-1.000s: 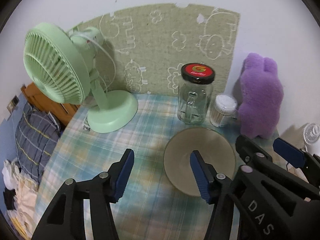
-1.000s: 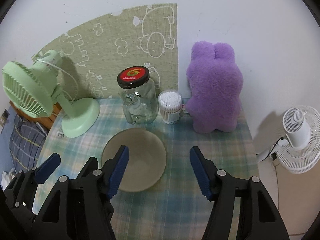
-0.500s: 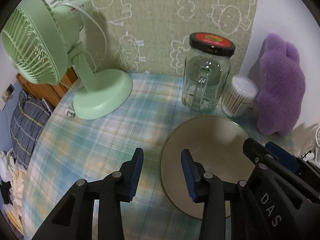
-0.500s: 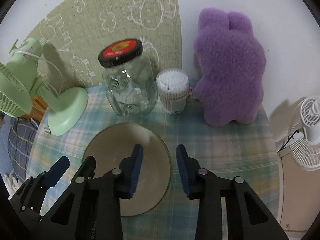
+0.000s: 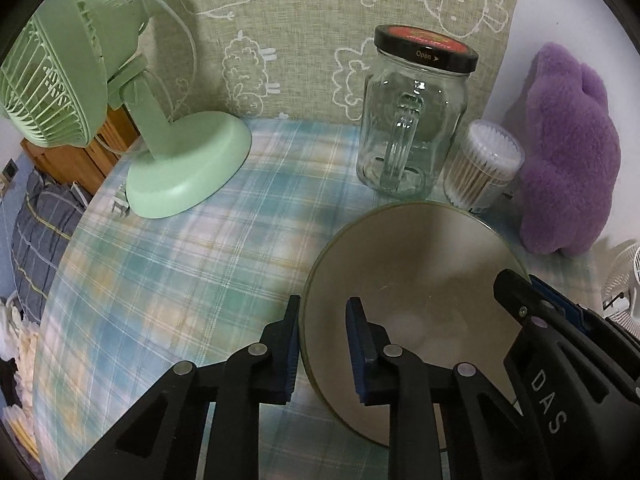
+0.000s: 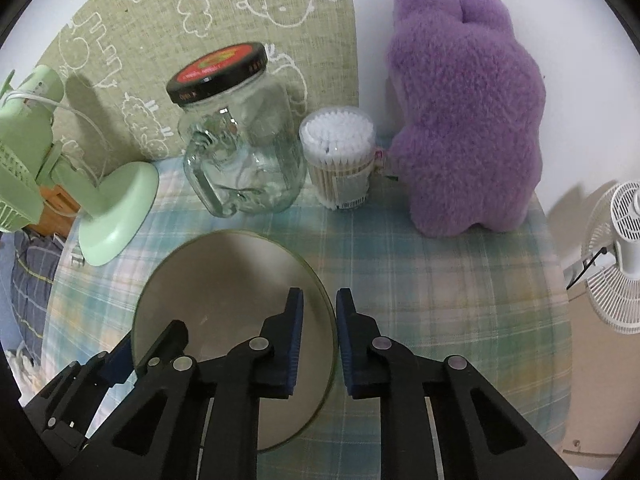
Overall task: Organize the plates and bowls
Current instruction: 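Lift the patterned bowl with both tools and carry it toward the plates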
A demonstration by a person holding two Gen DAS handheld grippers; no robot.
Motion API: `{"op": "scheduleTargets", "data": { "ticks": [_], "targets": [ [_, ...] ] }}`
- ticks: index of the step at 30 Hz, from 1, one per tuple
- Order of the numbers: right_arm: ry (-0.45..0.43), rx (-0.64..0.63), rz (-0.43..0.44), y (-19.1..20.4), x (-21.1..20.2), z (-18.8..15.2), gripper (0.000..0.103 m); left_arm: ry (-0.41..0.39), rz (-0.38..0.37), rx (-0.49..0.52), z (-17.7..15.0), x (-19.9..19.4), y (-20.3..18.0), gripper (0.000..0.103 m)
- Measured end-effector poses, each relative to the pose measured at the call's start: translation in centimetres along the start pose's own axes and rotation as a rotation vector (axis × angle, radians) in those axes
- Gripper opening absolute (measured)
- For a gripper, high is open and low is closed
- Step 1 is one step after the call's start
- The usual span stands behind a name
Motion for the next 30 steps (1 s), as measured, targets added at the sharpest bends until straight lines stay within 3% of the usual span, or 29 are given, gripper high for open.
{"op": "scheduleTargets", "data": {
  "ticks": [15,30],
  "targets": [
    [-0.002,-0.038,-0.005,0.7,-1.1,-0.4,0.014,0.006,0.008,0.026,-0.3,-0.8,0.5,0.020],
    [-0.042,-0.037,-0.015,0.5,-6.1,-1.3,0.014,-0.048,-0.005,0.052,-1.0,-6.0,0.7,0.020]
  ]
}}
Point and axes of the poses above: each gripper's, at about its wrist camera, not at the fingertips, and x roughly the way its jaws point, y to its left, z to its top, the point moved 4 cm from there along x, roughly the way its jaws point, and after that the axes turned 2 degrees about -y, right-handed, at the moved point
